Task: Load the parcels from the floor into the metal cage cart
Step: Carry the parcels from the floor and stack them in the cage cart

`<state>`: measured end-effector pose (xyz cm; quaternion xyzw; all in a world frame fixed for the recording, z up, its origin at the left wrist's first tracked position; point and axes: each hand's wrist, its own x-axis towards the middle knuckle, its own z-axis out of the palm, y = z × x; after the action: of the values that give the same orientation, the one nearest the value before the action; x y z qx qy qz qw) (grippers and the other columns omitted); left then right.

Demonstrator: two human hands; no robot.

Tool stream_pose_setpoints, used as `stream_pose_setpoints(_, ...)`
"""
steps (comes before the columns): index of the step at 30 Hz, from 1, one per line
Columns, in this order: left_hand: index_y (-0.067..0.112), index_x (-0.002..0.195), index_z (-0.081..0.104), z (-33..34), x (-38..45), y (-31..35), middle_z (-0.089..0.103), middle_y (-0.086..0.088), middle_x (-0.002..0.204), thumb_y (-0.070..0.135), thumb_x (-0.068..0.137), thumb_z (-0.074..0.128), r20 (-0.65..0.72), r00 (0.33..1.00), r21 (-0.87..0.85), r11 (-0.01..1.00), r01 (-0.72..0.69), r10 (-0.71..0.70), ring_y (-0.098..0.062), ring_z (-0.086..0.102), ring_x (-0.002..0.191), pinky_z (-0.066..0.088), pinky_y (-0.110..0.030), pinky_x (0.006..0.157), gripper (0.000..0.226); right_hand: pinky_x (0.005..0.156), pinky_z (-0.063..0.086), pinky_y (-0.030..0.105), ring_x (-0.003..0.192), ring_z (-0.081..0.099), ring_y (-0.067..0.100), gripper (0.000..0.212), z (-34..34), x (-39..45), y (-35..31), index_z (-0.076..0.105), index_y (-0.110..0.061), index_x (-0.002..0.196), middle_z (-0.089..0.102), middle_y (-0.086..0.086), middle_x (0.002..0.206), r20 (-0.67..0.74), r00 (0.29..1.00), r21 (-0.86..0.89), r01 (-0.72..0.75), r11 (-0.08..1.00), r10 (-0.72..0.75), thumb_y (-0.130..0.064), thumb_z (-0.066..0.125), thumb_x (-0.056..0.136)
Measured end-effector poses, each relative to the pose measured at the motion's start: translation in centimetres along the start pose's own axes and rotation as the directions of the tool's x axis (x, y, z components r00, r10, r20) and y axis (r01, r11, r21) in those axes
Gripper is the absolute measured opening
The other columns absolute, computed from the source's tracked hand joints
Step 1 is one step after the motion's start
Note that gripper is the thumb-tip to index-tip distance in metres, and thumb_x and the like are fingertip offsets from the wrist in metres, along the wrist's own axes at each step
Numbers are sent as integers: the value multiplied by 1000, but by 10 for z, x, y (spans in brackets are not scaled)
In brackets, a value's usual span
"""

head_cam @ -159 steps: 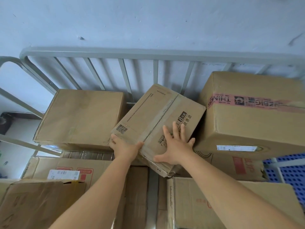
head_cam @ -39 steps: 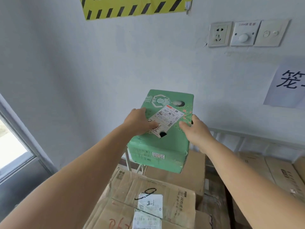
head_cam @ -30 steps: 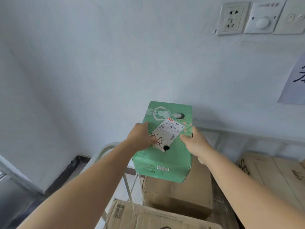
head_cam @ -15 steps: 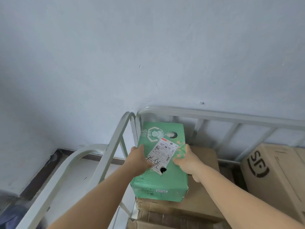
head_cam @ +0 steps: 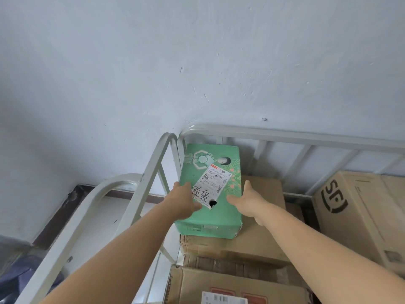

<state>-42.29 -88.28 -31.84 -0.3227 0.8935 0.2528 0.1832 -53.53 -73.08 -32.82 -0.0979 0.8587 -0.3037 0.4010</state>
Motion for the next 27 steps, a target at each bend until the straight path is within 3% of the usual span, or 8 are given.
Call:
stream_pose_setpoints(2,9,134,46,-4,-23,2,52,-11,131,46,91,58,62,998,3,999,-34,33,-23,56,102,48,-32,88,58,112,27,33,145,26,26,89,-3,-23,4,-10,-16,156,18,3,162,1,1000,-16,1,1000,-1,-42,52,97)
stream_pose_setpoints(5,9,146,35,-13,-70,5,39,-9,150,58,91,48,132,989,24,998,-64,60,-25,40,135,33,-34,108,75,112,27,35,146,25,25,86,-11,-66,14,-6,-19,157,15,0,163,0,1000,-5,31,1000,-31,-48,50,97)
stream_pose_setpoints(7,12,146,37,-18,-104,7,36,-5,152,62,89,47,156,983,31,994,-104,98,-22,35,139,29,-33,111,77,113,26,37,146,26,23,86,-16,-96,23,-1,-21,157,16,-2,162,-15,998,10,56,998,-55,-51,50,95)
stream_pose_setpoints(15,26,142,43,-8,-210,-5,41,4,148,59,80,65,182,969,63,982,-178,164,-17,42,134,31,-32,111,73,116,27,45,146,24,21,86,-14,-217,80,5,-29,157,16,-5,162,-67,993,-2,99,995,-99,-57,52,91)
stream_pose_setpoints(20,24,150,29,18,-236,-23,32,-5,152,50,72,77,47,995,70,993,-97,94,-26,41,133,35,-39,111,95,117,24,42,148,19,21,93,1,-278,121,1,-25,157,14,-4,162,-166,980,30,113,993,-106,-43,64,90)
stream_pose_setpoints(22,24,148,31,26,-243,-33,34,-6,149,50,68,78,3,998,56,996,-63,63,-26,43,130,37,-40,110,96,116,28,44,145,26,22,99,11,-296,136,0,-25,157,22,-3,160,-195,979,69,80,994,-65,-39,69,86)
stream_pose_setpoints(24,25,142,41,31,-249,-41,43,-6,140,52,61,80,-10,999,-19,998,-52,52,-23,52,118,46,-36,101,95,110,37,43,137,38,22,98,23,-310,151,5,-25,156,36,-1,152,-200,980,113,25,993,-2,-38,71,84)
stream_pose_setpoints(27,22,134,49,36,-255,-44,54,-5,122,47,58,85,-75,997,-107,993,-42,34,-20,59,99,56,-30,78,88,91,48,35,117,52,18,70,40,-326,171,31,-21,141,49,0,137,-173,983,152,-34,988,60,-39,69,85)
